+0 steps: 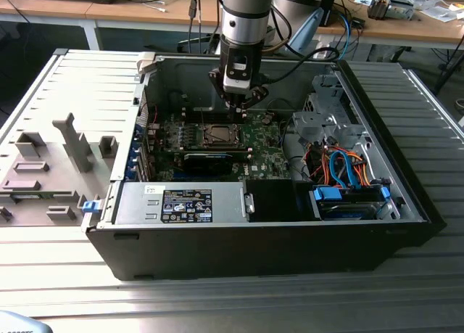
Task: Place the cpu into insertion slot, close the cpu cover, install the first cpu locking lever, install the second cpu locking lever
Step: 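Install the first cpu locking lever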
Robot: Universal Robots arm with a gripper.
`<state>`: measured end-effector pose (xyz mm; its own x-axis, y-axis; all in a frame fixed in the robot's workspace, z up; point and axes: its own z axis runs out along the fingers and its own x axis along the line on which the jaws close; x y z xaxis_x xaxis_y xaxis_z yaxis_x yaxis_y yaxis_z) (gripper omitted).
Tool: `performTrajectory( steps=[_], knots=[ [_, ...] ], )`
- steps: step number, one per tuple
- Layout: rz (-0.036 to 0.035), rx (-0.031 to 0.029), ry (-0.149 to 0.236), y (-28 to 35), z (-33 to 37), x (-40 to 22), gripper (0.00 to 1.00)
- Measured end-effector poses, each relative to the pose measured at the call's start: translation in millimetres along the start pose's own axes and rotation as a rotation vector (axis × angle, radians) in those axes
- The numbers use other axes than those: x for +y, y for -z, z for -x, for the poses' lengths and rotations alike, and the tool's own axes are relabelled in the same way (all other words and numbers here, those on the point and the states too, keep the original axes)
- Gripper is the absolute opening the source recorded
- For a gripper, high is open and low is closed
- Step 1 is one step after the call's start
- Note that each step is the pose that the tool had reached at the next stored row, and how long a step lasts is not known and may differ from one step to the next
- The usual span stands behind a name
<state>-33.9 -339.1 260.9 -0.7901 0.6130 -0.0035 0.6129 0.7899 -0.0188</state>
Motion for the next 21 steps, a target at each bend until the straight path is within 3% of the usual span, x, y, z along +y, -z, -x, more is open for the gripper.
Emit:
performTrajectory(
  steps=[21],
  knots=[
    [0.0001,-0.0005,0.026,0.0,0.0,0.0,0.11]
  ],
)
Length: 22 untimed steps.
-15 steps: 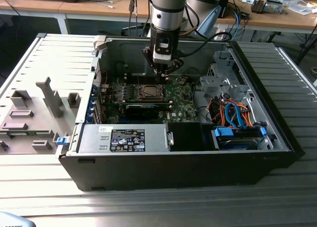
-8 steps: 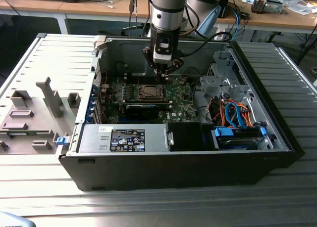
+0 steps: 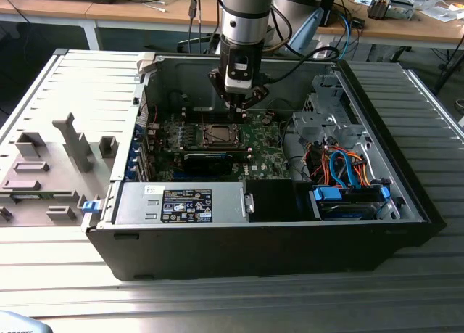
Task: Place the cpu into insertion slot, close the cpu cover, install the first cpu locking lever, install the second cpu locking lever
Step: 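Install the first cpu locking lever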
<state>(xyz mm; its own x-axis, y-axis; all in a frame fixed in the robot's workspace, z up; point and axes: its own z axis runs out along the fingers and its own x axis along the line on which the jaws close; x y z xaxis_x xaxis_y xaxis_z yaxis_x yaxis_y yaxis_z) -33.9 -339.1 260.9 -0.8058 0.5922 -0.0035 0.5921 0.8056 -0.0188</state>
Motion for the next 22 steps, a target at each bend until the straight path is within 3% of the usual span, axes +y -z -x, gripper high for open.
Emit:
performTrajectory(
  steps=[22],
  knots=[
    [0.0001,-0.0004,0.022,0.0,0.0,0.0,0.11]
  ],
)
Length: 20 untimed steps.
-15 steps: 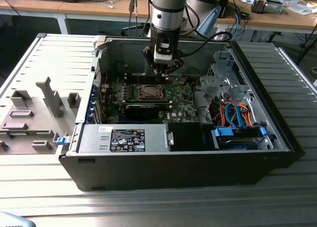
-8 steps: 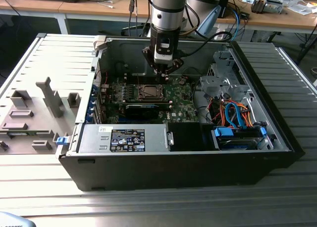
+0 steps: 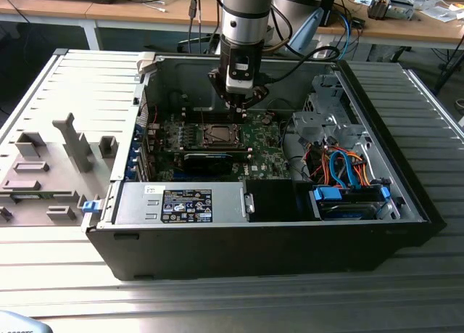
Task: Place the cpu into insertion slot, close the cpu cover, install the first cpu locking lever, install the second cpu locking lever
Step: 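Install the first cpu locking lever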
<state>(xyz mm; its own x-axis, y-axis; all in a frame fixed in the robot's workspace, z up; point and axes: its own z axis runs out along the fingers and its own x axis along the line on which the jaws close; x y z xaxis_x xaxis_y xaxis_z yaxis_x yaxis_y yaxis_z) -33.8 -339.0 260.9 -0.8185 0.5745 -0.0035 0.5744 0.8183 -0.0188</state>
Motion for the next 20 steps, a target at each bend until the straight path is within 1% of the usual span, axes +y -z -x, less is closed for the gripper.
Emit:
performTrajectory(
  steps=[18,20],
  knots=[
    [0.0,-0.0003,0.015,0.0,-0.1,0.0,0.11],
    [0.0,-0.0004,0.023,0.0,0.0,0.0,0.11]
  ],
)
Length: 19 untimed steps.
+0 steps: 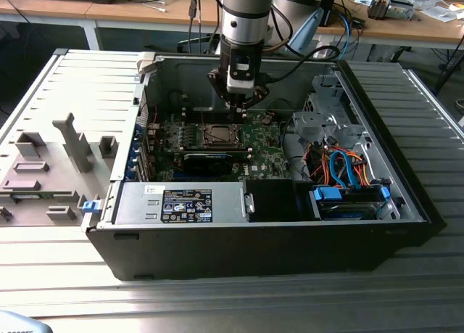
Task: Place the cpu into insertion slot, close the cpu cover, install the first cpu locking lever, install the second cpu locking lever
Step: 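Install the first cpu locking lever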
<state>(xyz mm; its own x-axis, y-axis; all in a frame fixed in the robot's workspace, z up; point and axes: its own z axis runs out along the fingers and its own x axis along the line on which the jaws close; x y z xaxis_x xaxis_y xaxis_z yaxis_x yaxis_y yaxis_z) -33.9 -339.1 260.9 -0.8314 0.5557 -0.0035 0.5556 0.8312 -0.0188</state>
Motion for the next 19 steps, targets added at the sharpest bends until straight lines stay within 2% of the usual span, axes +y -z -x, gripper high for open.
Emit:
performTrajectory(
  steps=[19],
  knots=[
    [0.0002,-0.0006,0.034,0.0,0.0,0.0,0.11]
  ],
)
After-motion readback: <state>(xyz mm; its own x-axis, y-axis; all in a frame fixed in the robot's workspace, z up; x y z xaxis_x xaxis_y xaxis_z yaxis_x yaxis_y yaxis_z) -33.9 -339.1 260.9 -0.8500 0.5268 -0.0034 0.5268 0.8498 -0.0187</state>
